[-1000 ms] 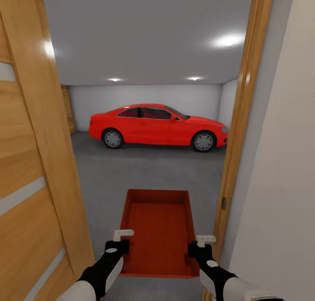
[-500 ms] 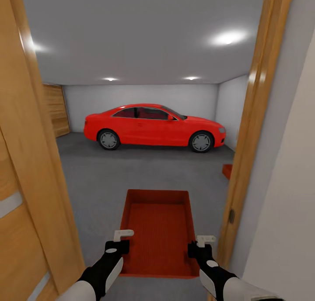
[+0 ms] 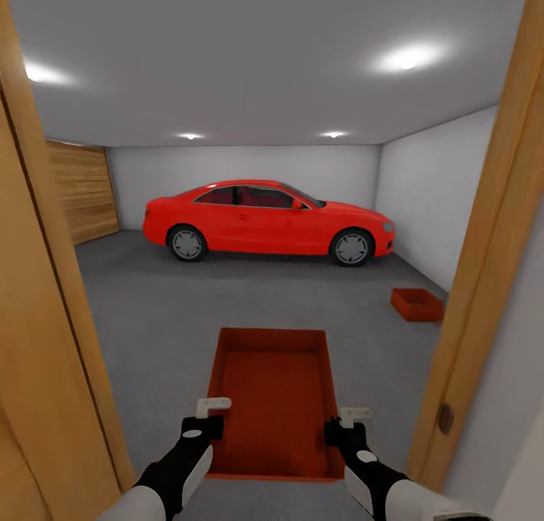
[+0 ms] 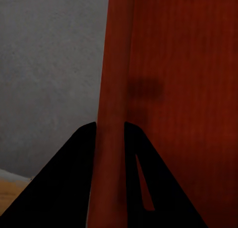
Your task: Move the two storage containers from the living room to the garage. In the garage, place one container on the floor and stack the other container on top of it (either order is fine).
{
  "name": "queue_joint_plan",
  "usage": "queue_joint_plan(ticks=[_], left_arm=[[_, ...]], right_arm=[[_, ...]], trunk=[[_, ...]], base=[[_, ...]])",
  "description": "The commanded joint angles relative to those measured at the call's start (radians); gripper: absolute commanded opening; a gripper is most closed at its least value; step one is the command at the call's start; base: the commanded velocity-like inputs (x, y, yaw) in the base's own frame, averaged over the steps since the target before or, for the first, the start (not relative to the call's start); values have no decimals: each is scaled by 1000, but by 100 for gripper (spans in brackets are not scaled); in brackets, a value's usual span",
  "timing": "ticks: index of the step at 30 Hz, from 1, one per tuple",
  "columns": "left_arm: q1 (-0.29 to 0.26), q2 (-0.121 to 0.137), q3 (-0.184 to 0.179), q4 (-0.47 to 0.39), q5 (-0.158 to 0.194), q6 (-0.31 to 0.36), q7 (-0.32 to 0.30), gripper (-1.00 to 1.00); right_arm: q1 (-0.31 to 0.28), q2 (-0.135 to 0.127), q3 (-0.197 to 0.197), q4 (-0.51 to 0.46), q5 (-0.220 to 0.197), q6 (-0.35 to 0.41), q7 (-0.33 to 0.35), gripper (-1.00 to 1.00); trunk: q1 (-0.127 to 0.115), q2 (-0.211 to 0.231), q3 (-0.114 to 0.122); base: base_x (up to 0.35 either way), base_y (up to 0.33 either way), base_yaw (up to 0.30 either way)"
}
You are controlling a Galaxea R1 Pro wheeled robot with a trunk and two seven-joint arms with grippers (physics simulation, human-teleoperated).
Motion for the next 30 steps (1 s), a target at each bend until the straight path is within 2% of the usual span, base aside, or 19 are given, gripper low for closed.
queue_joint_plan(ticks=[1,10,20,30], left_arm=[[0,19,84,0,16,6,11,-100],[0,18,84,-2,16,6,13,-100],[0,18,85,-2,16,6,13,-100],[0,18,85,-2,16,6,13,-100]], right_arm=[[-1,-16,-23,-2,-2,-22,2,-100],[-1,-14,-23,-2,-1,-22,2,-100],[-1,-16,-23,-2,-2,-22,1,-100],[-1,-16,-23,-2,-2,-22,1,-100]], trunk=[[1,0,0],[1,0,0],[1,0,0],[1,0,0]], base=[[317,127,0],[275,117,-31],[26,13,-210],[7,0,-36]])
